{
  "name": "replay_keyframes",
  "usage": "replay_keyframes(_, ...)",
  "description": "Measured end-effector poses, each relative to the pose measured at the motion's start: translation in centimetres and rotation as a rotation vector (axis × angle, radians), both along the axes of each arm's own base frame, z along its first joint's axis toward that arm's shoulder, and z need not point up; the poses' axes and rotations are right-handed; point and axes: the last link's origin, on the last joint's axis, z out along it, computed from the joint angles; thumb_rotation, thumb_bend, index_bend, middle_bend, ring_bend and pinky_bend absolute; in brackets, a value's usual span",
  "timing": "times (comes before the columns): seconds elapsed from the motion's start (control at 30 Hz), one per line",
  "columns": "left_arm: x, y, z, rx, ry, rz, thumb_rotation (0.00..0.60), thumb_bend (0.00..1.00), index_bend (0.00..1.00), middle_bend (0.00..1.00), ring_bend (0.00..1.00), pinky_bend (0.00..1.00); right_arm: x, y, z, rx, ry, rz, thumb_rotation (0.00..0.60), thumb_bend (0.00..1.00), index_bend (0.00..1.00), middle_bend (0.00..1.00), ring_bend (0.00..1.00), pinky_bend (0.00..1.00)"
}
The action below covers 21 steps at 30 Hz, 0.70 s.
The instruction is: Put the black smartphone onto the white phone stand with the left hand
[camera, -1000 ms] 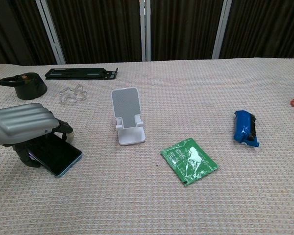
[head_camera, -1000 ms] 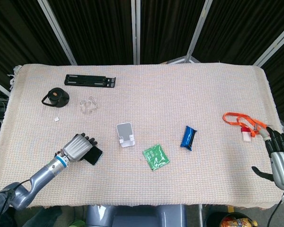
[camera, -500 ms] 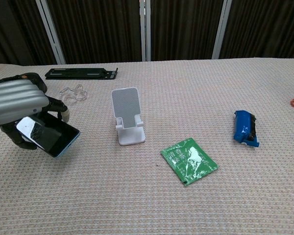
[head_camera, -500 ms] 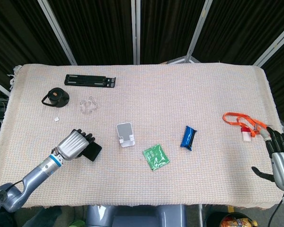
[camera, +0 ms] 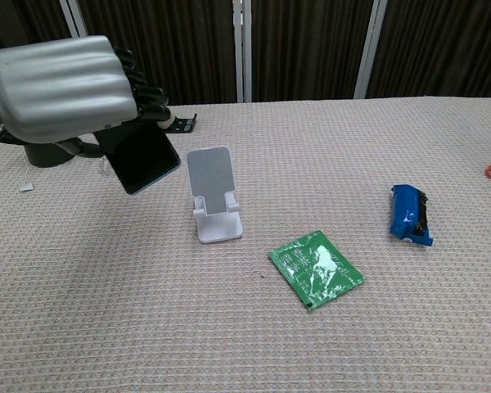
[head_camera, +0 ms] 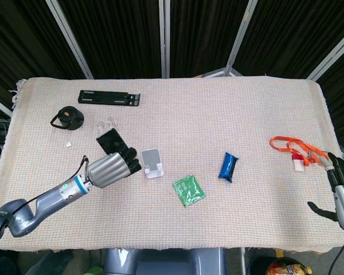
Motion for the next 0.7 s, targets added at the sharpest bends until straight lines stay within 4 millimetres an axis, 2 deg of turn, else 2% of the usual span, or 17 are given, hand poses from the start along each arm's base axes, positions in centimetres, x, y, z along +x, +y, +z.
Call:
replay_keyframes(0.2, 2.8, 1.1, -1.6, 0.07, 0.192, -0.135, 0.6, 0.0, 0.56, 0.4, 0.5, 0.44, -0.3, 0.1, 0.6, -0.012, -0.015, -0.007, 0.6, 0.0, 0.0, 0.0, 0.0, 0.0)
replay_keyframes(0.37, 3.8, 1.5, -3.1, 0.083, 0.292, -0.152, 0.6, 0.0, 0.55, 0.39, 0.49, 0.44, -0.5, 0.2, 1.0, -0.017, -0.025, -0.009, 0.6, 0.0, 0.0, 0.0, 0.0, 0.0)
replay_keyframes(0.7, 5.2, 1.5, -6.2, 0.072, 0.368, -0.151, 0.6, 0.0, 0.54, 0.39, 0.49, 0.44, -0.9, 0.3, 1.6, -0.033, -0.043, -0.019, 0.6, 0.0, 0.0, 0.0, 0.0, 0.0)
